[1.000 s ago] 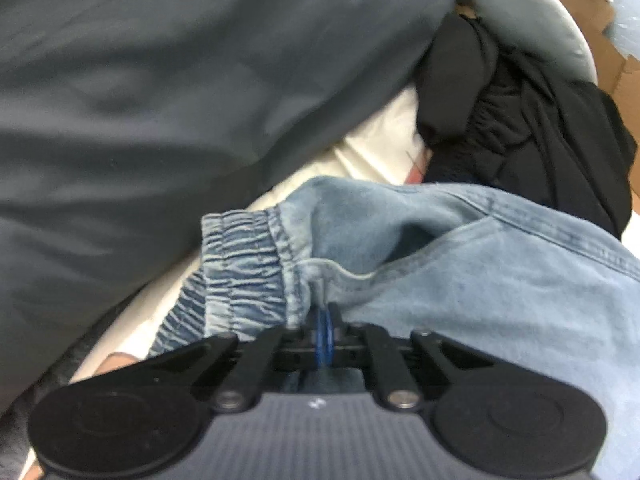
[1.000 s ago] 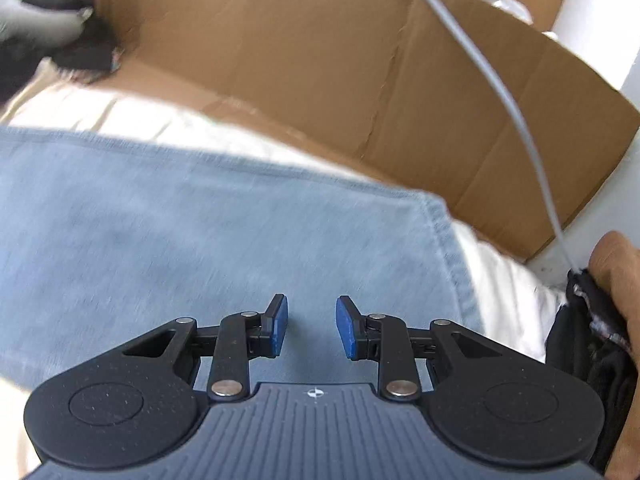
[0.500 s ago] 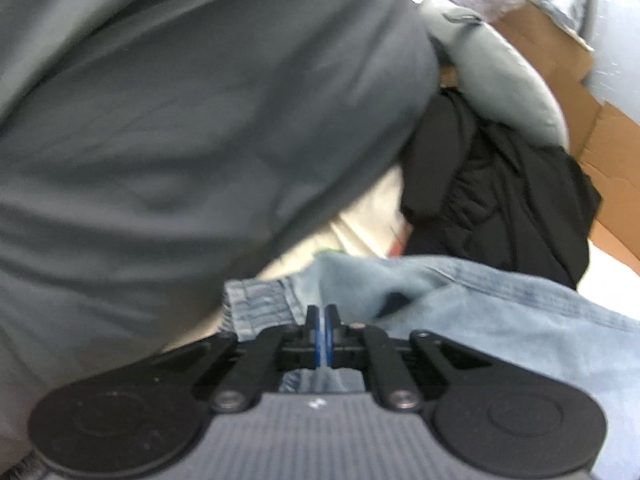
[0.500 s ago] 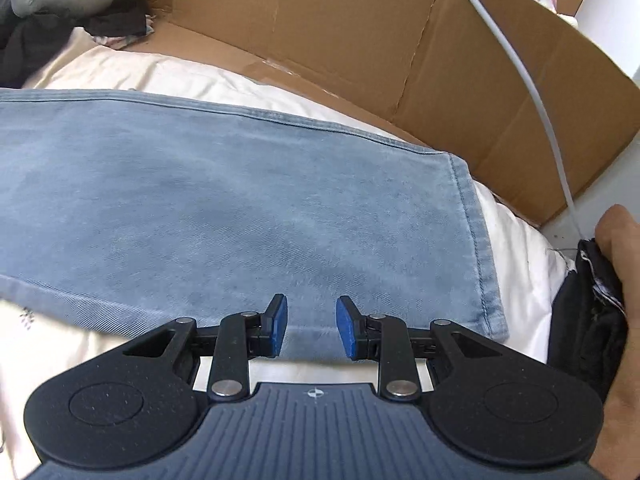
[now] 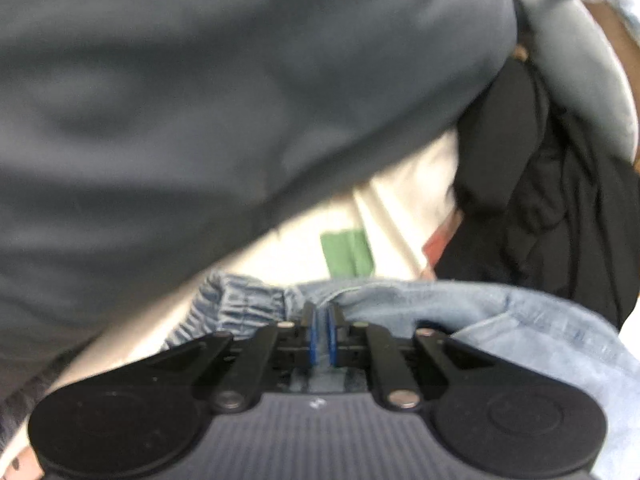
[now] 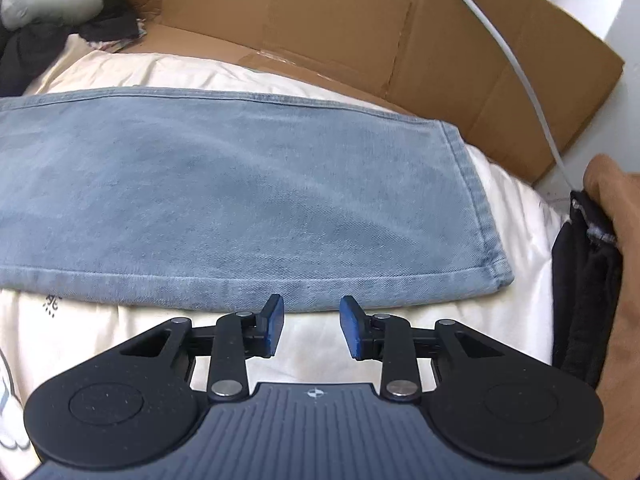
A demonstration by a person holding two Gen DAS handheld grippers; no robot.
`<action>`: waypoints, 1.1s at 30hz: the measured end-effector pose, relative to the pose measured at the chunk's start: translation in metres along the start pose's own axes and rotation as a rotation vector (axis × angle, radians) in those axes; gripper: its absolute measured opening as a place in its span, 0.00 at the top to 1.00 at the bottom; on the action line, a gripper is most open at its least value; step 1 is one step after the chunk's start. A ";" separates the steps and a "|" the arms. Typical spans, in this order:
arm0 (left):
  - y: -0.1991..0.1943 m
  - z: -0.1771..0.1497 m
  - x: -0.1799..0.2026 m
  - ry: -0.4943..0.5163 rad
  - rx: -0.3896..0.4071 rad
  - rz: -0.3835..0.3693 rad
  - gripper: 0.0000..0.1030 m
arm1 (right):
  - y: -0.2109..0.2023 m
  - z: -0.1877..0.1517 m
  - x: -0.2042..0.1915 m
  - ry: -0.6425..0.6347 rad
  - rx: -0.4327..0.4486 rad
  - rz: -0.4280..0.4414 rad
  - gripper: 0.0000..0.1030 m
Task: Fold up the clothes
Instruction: 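Close the left gripper on the waistband of the folded jeans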
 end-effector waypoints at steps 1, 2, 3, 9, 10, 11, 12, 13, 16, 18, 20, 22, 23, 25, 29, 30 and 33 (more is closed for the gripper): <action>0.003 -0.002 0.003 0.023 0.002 0.016 0.92 | 0.002 0.001 -0.002 0.006 0.001 0.000 0.63; 0.004 -0.001 0.006 0.055 0.007 0.036 0.93 | 0.004 0.002 -0.003 0.011 0.000 0.001 0.63; 0.005 0.000 0.008 0.081 0.012 0.053 0.93 | 0.006 0.003 -0.004 0.014 0.000 0.001 0.63; -0.001 0.021 0.004 0.018 0.039 0.137 0.97 | 0.009 0.003 -0.007 0.020 0.006 0.003 0.63; -0.005 0.023 0.001 -0.007 0.046 0.151 0.96 | 0.007 0.002 -0.007 0.022 0.008 0.005 0.63; -0.010 0.025 -0.002 -0.033 0.053 0.165 0.95 | 0.005 0.002 -0.006 0.021 0.013 0.001 0.63; -0.014 0.027 -0.004 -0.049 0.059 0.173 0.94 | 0.003 0.002 -0.005 0.020 0.018 -0.003 0.62; -0.019 0.025 -0.003 -0.030 0.063 0.160 0.90 | 0.001 0.001 -0.004 0.019 0.025 -0.002 0.62; -0.034 0.021 -0.002 0.015 0.067 0.117 0.90 | -0.002 -0.002 -0.001 0.022 0.038 0.000 0.60; -0.043 0.014 -0.004 0.012 0.065 0.080 0.90 | 0.000 -0.004 0.001 0.029 0.033 0.004 0.60; -0.055 0.008 -0.006 -0.009 0.092 0.035 0.91 | 0.002 -0.006 0.001 0.033 0.026 0.009 0.60; -0.065 0.006 -0.004 -0.032 0.129 -0.055 0.90 | 0.004 -0.007 -0.001 0.031 0.023 0.017 0.60; -0.066 0.003 -0.001 -0.028 0.133 -0.065 0.90 | 0.005 -0.008 -0.003 0.028 0.021 0.021 0.60; -0.059 0.002 0.006 -0.018 0.116 -0.066 0.90 | 0.007 -0.008 -0.006 0.025 0.016 0.025 0.60; -0.027 0.004 0.011 -0.043 0.062 -0.058 0.90 | 0.010 -0.007 -0.012 0.018 0.011 0.037 0.60; -0.021 0.003 0.011 -0.050 0.051 -0.057 0.90 | 0.010 -0.007 -0.014 0.016 0.012 0.040 0.60; -0.009 -0.004 0.012 -0.061 0.041 -0.033 0.89 | 0.013 -0.006 -0.015 0.033 -0.016 -0.008 0.59</action>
Point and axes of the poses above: each gripper's, at about its wrist camera, not at the fingertips, and y roughly the way its jaws point, x to its right, z to its top, the point moved 4 cm from there along y, roughly the way its jaws point, and after that the axes turned 7 degrees about -x, right-handed, at the moved point
